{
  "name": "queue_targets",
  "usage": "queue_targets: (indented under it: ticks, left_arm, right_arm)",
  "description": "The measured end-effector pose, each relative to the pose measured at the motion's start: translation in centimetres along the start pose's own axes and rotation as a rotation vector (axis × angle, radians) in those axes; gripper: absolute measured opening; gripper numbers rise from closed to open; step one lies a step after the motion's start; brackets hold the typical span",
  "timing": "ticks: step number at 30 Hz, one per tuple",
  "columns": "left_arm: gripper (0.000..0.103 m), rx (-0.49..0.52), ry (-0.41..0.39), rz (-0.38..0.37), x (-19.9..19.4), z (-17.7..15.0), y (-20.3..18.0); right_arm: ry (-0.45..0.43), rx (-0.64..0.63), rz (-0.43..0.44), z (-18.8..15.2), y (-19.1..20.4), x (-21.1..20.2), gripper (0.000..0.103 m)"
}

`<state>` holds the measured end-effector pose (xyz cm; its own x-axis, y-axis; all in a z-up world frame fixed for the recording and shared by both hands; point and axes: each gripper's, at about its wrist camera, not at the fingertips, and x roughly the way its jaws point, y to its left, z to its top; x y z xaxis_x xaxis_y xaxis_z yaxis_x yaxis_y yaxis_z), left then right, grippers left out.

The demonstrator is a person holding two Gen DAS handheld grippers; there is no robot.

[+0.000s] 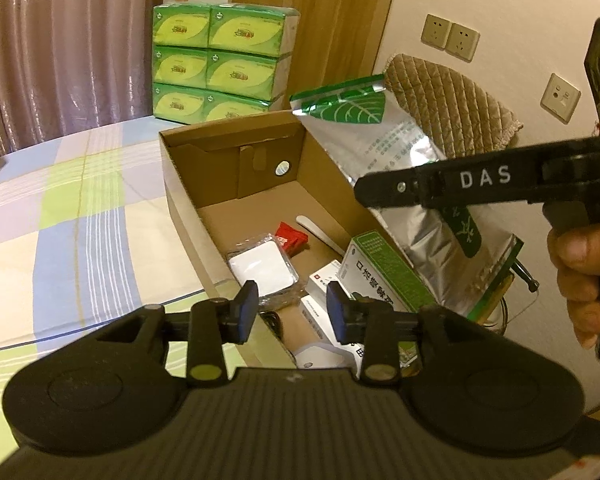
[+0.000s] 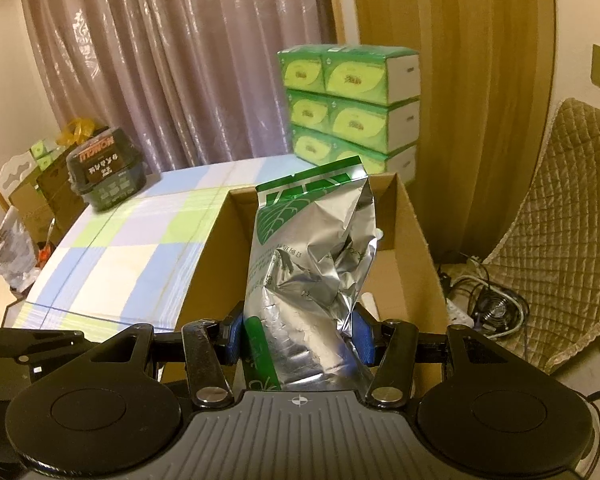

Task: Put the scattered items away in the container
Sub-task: 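Lower the cable with the left gripper while the right lowers the tea bag into the box, then open the right gripper to release the tea bag while the left releases the cable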

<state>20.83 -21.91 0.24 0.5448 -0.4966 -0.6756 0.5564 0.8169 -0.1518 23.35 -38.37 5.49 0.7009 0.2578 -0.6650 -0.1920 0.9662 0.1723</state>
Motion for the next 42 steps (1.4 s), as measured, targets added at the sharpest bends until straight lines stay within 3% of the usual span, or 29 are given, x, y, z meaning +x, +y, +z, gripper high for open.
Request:
queue_targets:
  ticks: [31,34,39,42]
  left_arm:
    - [0.047,-0.043,-0.021,0.045,-1.7,-0.9,3.1]
    - [0.048,-0.048,-0.019,0.047,-1.6,-1.0,3.3]
    - [0.048,-0.052,-0.010,0.054,-1.6,-1.3,3.6]
    - [0.050,-0.053,-0.011,0.055,-1.6,-1.4,3.7]
  right_arm:
    - [0.055,0.014,0.009,-0.4,2.7,2.1,0.050]
    - [0.049,0.009,0.020,-0.4,2.9,2.2,0.057]
    - [0.016,0.011,0.018,0.0,3.0,1.8,0.060]
    - [-0.002,0.018,0.009,0.3,2.9,1.5,0.073]
